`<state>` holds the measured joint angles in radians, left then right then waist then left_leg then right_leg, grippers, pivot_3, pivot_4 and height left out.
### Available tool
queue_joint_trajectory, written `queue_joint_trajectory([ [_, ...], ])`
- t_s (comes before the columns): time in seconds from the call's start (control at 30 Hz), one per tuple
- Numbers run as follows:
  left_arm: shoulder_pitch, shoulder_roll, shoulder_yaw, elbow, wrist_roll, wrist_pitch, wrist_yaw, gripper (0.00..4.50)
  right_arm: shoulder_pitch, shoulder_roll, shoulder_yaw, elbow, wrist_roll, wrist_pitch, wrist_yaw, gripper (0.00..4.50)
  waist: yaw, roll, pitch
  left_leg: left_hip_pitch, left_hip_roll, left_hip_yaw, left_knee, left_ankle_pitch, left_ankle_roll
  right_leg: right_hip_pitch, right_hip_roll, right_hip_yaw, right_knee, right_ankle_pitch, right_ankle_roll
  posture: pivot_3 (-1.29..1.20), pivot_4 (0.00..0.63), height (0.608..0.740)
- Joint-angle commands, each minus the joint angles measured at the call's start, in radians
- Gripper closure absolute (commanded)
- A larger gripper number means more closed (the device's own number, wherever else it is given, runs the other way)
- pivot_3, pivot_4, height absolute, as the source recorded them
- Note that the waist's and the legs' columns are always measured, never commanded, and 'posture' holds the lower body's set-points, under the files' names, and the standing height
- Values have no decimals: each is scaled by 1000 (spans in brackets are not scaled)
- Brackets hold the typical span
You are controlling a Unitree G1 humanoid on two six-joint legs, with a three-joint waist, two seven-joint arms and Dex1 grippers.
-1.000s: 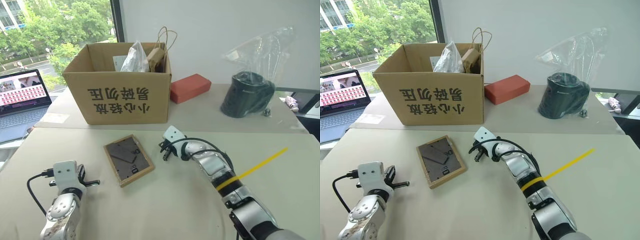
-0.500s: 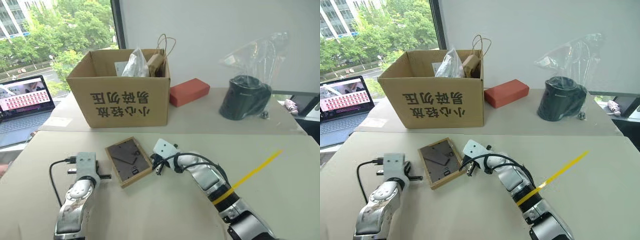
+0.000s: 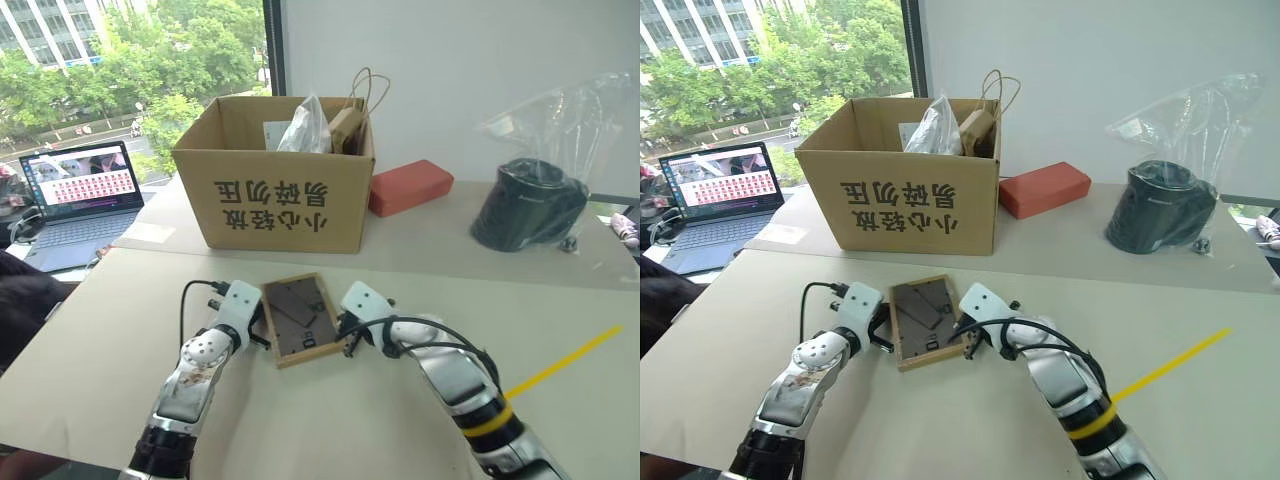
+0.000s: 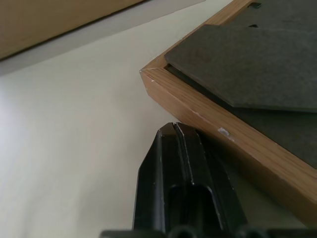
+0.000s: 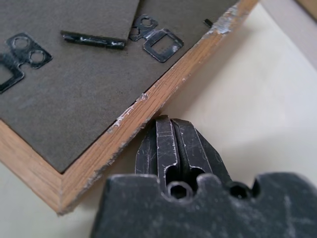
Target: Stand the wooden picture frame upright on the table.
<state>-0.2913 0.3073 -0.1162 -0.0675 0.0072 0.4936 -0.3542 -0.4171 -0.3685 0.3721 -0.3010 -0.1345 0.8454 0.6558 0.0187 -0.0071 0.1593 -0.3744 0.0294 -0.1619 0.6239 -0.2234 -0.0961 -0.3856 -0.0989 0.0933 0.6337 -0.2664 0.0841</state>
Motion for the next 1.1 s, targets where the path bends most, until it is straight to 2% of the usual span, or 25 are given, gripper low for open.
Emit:
queue_joint_trajectory([
  [0.03, -22, -50, -161, 47, -30, -47, -154, 4500, 69, -18, 56, -166, 79, 177, 55, 4429, 1, 0, -2, -1, 0, 0, 0, 0, 0, 0, 0, 0, -1, 0, 0, 0, 150, 740],
  [0.33, -65, -51, -168, 103, -22, -150, -289, 4500, 55, -69, 57, -274, 134, 352, 55, 4429, -7, -1, -3, -2, 0, -1, 0, -1, 1, 0, 0, -1, -3, -4, 6, 0, 150, 740],
  [0.63, -85, -45, -172, 147, 5, -215, -360, 4500, 19, -119, 85, -284, 198, 369, 69, 4429, -11, -1, -4, -3, 0, -1, 0, -1, 1, 0, 0, -2, -4, -4, 6, 0, 150, 740],
  [0.8, -53, -17, -115, 111, 25, -175, -328, 4500, 22, -135, 60, -251, 196, 355, 37, 4429, -15, -2, -4, -3, 0, -1, 0, -1, 2, 0, 0, -2, -4, -4, 7, 0, 150, 740],
  [0.9, -8, 57, -16, 44, 5, -170, -312, 4500, 61, -170, -8, -241, 201, 293, 31, 4429, -29, -2, -3, -3, 1, -1, -1, -1, 2, -1, 0, -2, -4, -4, 7, 0, 150, 740],
  [1.03, 65, 188, 60, -31, -6, -291, -354, 3496, 126, -234, -92, -227, 226, 169, 63, 4500, -43, -4, -2, -5, 1, -1, -2, -1, 2, -3, 0, -2, -5, -4, 6, 0, 150, 740],
  [1.1, 94, 262, 67, -15, 20, -472, -372, 2660, 149, -268, -108, -213, 245, 123, 89, 4500, -45, -4, -1, -5, 1, -1, -2, -1, 3, -3, 0, -2, -4, -5, 6, 0, 150, 740],
])
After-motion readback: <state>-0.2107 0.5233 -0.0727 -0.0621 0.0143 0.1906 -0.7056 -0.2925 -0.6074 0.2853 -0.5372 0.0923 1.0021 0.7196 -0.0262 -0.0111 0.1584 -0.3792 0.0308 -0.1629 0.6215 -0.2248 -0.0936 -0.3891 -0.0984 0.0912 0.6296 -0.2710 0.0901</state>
